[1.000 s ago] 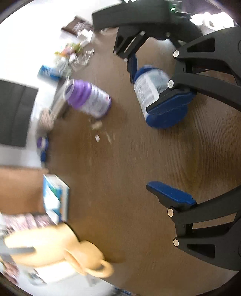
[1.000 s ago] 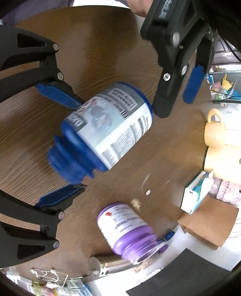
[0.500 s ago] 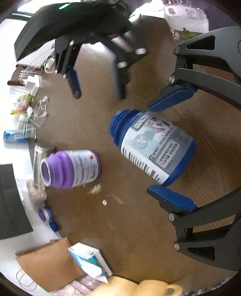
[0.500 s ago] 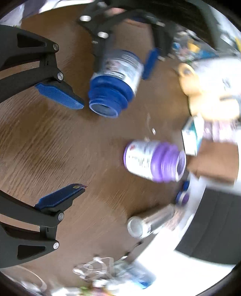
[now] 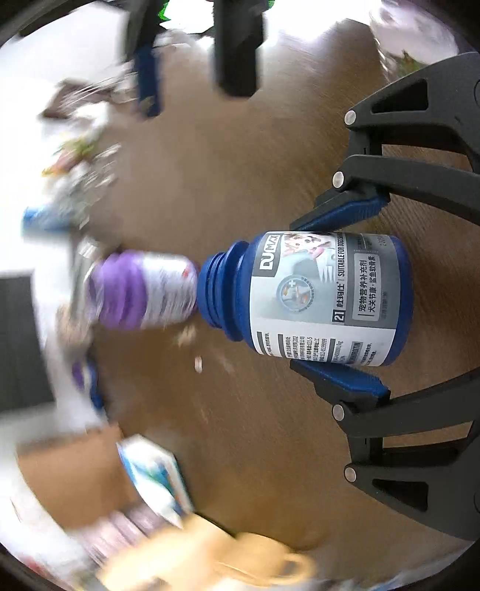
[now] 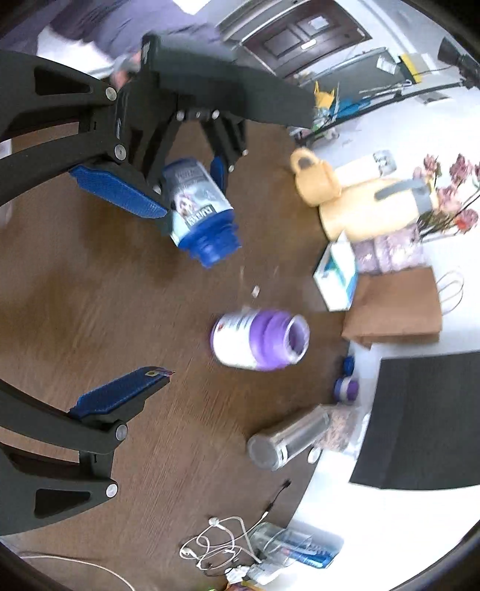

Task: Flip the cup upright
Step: 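Lower the upright bottle onto the table with the left tool while the right tool hovers beside it, then open the left tool to release the standing bottle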

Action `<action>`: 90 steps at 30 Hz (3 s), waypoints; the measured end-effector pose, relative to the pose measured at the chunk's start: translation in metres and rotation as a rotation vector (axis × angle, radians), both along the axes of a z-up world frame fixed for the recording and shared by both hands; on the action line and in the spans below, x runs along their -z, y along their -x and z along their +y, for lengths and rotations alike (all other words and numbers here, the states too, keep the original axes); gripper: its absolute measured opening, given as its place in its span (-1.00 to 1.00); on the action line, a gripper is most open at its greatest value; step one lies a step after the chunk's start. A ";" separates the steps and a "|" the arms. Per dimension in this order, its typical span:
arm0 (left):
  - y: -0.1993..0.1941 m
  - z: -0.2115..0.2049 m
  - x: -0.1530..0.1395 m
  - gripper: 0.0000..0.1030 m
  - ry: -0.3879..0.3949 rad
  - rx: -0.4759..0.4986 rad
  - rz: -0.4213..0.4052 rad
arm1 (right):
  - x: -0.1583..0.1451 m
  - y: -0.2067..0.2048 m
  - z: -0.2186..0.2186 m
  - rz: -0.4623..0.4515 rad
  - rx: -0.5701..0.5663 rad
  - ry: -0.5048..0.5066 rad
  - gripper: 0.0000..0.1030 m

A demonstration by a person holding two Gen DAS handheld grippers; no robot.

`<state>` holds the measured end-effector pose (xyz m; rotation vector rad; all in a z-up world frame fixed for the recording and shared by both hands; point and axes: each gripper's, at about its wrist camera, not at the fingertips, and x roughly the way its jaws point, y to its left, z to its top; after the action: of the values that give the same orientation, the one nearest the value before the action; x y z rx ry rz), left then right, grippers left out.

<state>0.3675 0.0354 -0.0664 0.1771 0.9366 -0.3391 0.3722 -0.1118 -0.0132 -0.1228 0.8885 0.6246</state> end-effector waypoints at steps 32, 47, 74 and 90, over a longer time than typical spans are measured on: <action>0.094 0.102 -0.020 0.19 0.409 -0.368 -0.276 | 0.004 0.063 0.112 -0.019 0.041 -0.282 0.69; 0.104 0.106 0.000 0.19 0.412 -0.299 -0.282 | 0.039 0.052 0.122 0.049 -0.092 -0.366 0.69; 0.132 0.079 0.021 0.82 0.213 -0.218 -0.138 | 0.066 0.090 0.112 -0.227 -0.012 0.037 0.36; 0.183 0.063 -0.011 0.88 0.184 -0.293 -0.179 | 0.024 0.152 0.042 -0.160 -0.001 -0.132 0.55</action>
<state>0.1844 0.0980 -0.0553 -0.0975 0.7373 -0.1341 0.2198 -0.0693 -0.0372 -0.0531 0.6908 0.6632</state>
